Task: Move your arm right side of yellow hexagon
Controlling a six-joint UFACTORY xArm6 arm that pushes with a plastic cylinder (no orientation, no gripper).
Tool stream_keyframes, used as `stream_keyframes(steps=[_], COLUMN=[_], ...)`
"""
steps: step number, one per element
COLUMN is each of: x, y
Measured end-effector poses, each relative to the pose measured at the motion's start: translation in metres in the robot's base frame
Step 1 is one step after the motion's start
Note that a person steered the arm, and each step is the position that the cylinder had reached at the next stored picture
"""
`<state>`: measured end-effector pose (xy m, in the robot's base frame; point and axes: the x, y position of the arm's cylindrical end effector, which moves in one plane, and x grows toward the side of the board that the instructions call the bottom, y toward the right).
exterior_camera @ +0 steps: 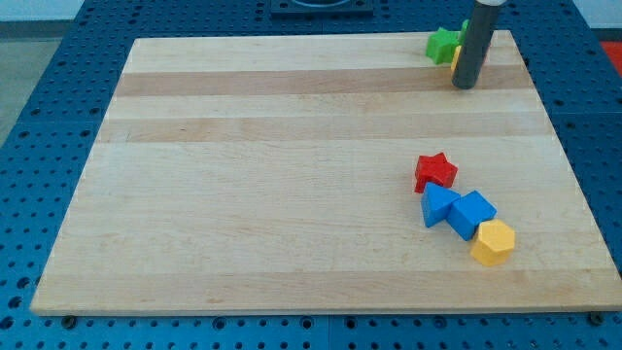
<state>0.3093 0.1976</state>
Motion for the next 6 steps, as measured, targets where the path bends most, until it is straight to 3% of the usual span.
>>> stream_keyframes(steps=[2,6], x=[0.073,0.269], y=[0.003,0.030])
